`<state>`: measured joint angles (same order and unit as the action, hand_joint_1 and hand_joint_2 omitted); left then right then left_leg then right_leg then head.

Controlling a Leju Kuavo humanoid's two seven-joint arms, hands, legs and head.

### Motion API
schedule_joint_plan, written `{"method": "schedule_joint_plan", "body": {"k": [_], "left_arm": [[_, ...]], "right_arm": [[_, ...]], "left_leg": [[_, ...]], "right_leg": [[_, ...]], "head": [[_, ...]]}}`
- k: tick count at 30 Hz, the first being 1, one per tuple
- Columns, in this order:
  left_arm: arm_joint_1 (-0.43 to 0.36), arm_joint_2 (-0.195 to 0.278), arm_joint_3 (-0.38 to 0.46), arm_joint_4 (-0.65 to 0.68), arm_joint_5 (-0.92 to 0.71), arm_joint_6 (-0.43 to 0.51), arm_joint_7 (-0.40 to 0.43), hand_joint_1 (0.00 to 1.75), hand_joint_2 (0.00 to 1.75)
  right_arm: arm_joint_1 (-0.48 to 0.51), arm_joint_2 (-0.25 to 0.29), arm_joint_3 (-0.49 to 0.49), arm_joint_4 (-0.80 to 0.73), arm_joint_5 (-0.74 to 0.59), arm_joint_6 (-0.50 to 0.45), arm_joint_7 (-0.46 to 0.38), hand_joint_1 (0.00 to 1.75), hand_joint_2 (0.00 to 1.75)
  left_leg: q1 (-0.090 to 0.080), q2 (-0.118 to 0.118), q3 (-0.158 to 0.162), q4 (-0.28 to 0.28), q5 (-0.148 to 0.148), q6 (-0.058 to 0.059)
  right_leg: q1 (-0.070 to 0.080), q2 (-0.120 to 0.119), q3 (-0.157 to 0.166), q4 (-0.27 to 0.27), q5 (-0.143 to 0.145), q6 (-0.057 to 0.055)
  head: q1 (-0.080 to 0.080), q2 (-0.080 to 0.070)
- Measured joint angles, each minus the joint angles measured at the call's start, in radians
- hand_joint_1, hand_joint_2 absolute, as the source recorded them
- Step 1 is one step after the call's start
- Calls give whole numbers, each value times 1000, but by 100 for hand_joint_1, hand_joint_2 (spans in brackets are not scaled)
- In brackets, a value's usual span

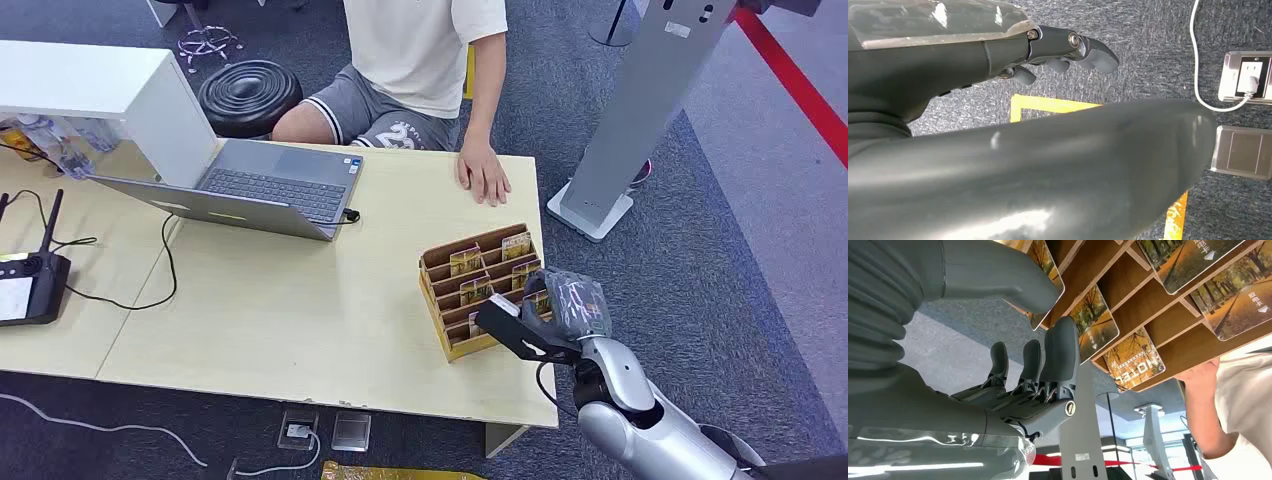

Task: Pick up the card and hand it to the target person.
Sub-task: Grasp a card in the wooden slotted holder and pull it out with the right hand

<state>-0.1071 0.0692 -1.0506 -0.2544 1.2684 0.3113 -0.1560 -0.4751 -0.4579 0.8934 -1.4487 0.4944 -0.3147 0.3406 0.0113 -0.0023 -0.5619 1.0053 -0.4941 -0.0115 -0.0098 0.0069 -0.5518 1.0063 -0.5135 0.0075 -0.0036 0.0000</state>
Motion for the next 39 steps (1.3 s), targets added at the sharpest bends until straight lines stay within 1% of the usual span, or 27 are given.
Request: {"method": "schedule_joint_plan", "body": {"k": [3, 6, 9, 14, 18, 27, 32, 36, 37, 39], "left_arm": [[0, 1, 0, 0, 1, 0, 0, 0, 0], [0, 3, 0, 0, 2, 0, 0, 0, 0], [0, 5, 0, 0, 3, 0, 0, 0, 0], [0, 7, -1, 0, 3, 0, 0, 0, 0], [0, 7, -2, 0, 3, -1, 0, 0, 0], [0, 7, -2, 0, 3, 0, 0, 0, 0], [0, 7, -2, 0, 5, 2, 0, 0, 0], [0, 7, -2, 0, 6, 3, -1, 0, 0], [0, 7, -2, 0, 6, 3, -1, 0, 0], [0, 7, -2, 0, 6, 2, -2, 0, 0]], "right_arm": [[-7, -4, 8, 3, -3, -1, 3, 87, 175], [-14, -9, 15, 8, -3, -1, 4, 82, 175], [-20, -12, 24, 14, -3, -1, 6, 73, 175], [-28, -13, 41, 33, -4, -2, 10, 69, 175], [-29, -15, 46, 43, -6, -6, 10, 73, 175], [-29, -17, 55, 62, -24, -7, 7, 71, 175], [-29, -17, 58, 74, -35, -12, 3, 79, 175], [-29, -17, 61, 83, -37, -13, 3, 77, 175], [-29, -17, 61, 85, -38, -13, 3, 79, 175], [-29, -17, 62, 89, -39, -13, 3, 87, 175]], "left_leg": [[0, 0, 0, 0, 0, 0], [0, 0, 0, 0, 0, 0], [0, 0, 0, 0, 0, 0], [0, 0, 0, 0, 0, 0], [0, 0, 0, 0, 0, 0], [0, 0, 0, 0, 0, 0], [0, 0, 0, 0, 0, 0], [0, 0, 0, 0, 0, 0], [0, 0, 0, 0, 0, 0], [0, 0, 0, 0, 0, 0]], "right_leg": [[0, 0, 0, 0, 0, 0], [0, 0, 0, 0, 0, 0], [0, 0, 0, 0, 0, 0], [0, 0, 0, 0, 0, 0], [0, 0, 0, 0, 0, 0], [0, 0, 0, 0, 0, 0], [0, 0, 0, 0, 0, 0], [0, 0, 0, 0, 0, 0], [0, 0, 0, 0, 0, 0], [0, 0, 0, 0, 0, 0]], "head": [[1, 0], [1, 0], [1, 0], [1, 0], [1, 0], [1, 0], [1, 0], [1, 0], [1, 0], [1, 0]]}}
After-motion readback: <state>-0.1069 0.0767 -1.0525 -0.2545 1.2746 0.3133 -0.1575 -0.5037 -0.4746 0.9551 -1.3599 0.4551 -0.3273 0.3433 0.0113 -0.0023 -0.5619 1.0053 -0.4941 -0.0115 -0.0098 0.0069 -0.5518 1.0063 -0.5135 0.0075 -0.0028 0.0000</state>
